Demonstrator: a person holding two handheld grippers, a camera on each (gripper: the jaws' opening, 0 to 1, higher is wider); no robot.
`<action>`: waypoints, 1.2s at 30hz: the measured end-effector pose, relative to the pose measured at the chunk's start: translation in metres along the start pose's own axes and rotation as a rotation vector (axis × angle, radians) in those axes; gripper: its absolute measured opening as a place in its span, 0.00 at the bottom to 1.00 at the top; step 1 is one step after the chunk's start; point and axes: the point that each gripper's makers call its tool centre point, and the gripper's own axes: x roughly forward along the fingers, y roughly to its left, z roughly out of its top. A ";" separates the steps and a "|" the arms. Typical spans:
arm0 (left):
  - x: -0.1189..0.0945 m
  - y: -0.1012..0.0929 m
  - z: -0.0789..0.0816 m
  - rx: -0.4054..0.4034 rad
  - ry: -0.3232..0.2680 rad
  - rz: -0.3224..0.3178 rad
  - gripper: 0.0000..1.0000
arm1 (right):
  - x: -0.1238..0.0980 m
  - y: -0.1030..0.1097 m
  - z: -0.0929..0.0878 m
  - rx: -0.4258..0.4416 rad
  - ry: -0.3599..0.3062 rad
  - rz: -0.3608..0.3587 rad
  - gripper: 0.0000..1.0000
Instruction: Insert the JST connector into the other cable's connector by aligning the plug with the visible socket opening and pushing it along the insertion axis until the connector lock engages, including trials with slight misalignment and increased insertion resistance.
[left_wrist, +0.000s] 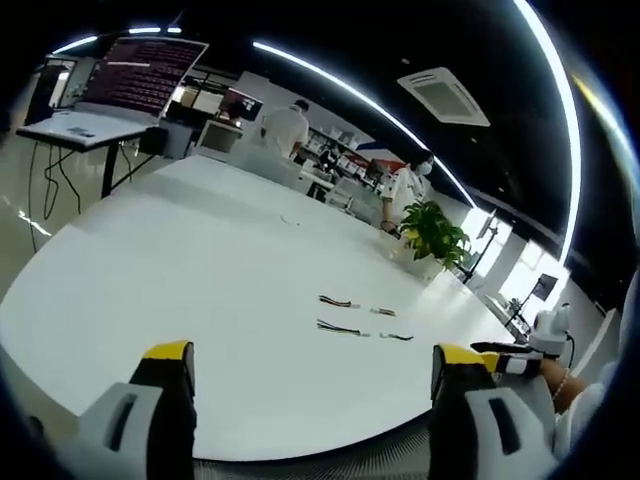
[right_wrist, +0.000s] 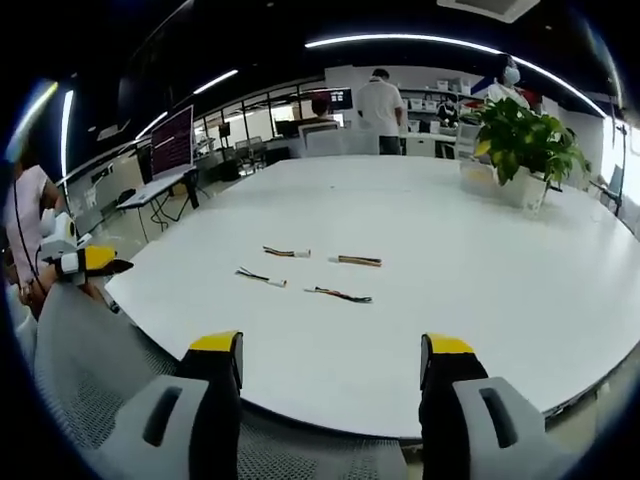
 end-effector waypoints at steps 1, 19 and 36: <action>0.000 0.000 0.000 0.001 0.003 -0.001 0.98 | 0.000 0.000 0.000 -0.001 0.002 0.001 0.70; 0.005 -0.004 -0.019 0.055 0.154 -0.072 0.99 | 0.000 -0.006 0.000 0.104 0.033 0.024 0.77; 0.049 -0.024 0.023 0.167 0.143 -0.210 0.99 | 0.004 -0.010 0.005 0.006 0.130 0.090 0.79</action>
